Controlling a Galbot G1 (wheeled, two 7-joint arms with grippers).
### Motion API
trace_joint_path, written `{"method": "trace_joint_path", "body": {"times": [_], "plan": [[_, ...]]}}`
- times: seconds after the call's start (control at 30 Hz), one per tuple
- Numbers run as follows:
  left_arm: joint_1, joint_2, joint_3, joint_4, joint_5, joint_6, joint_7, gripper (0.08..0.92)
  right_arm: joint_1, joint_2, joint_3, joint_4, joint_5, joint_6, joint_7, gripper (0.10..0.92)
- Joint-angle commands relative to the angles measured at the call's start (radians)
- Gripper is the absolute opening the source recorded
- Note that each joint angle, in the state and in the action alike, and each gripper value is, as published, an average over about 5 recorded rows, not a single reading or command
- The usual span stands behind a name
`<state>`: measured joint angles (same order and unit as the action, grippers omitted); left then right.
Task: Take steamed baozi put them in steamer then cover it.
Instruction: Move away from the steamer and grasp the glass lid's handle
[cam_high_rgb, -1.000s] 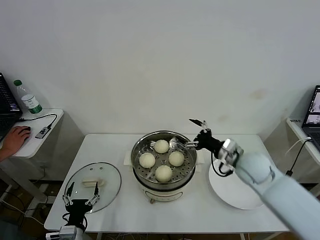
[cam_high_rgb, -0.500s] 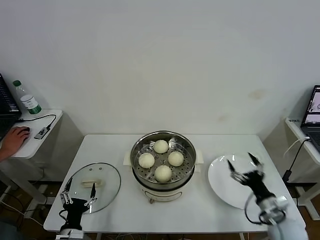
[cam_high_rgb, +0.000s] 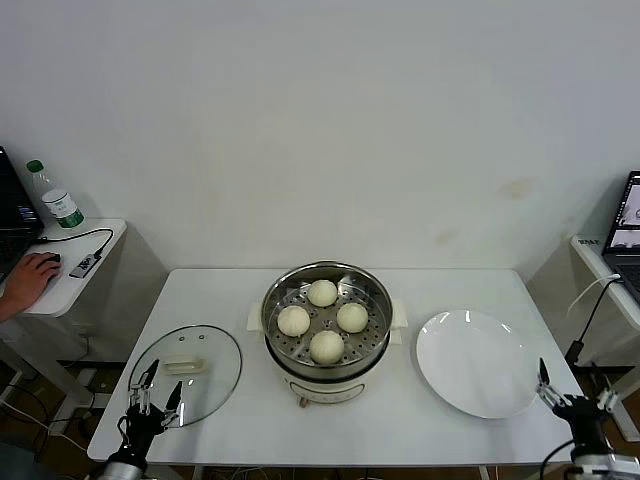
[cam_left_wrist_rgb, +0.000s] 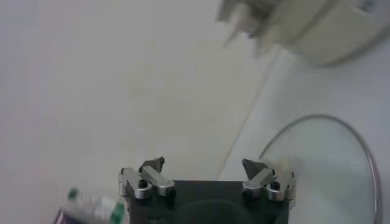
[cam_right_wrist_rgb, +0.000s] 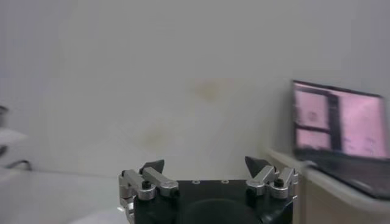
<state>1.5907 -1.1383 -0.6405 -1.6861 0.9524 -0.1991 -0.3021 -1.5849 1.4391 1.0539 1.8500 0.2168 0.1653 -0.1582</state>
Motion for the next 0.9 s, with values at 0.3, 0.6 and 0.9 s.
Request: {"method": "trace_joint_path", "body": {"times": [0.3,0.6,0.9], "plan": [[-0.280,0.108,0.086,0.289,0.217,-0.010,-0.016,0.823,-0.053,0.098,0.093,0.007,-0.008,0.057,0.076,0.823],[-0.352,0.120,0.132,0.369,0.221,-0.006,-0.011,0.823,-0.040,0.103,0.093,-0.012,-0.015,0.056,0.074,0.823],[-0.401,0.118,0.152,0.383,0.221,-0.003,-0.006,0.823,-0.036,0.104,0.082,-0.026,-0.025,0.056,0.071,0.823]]}}
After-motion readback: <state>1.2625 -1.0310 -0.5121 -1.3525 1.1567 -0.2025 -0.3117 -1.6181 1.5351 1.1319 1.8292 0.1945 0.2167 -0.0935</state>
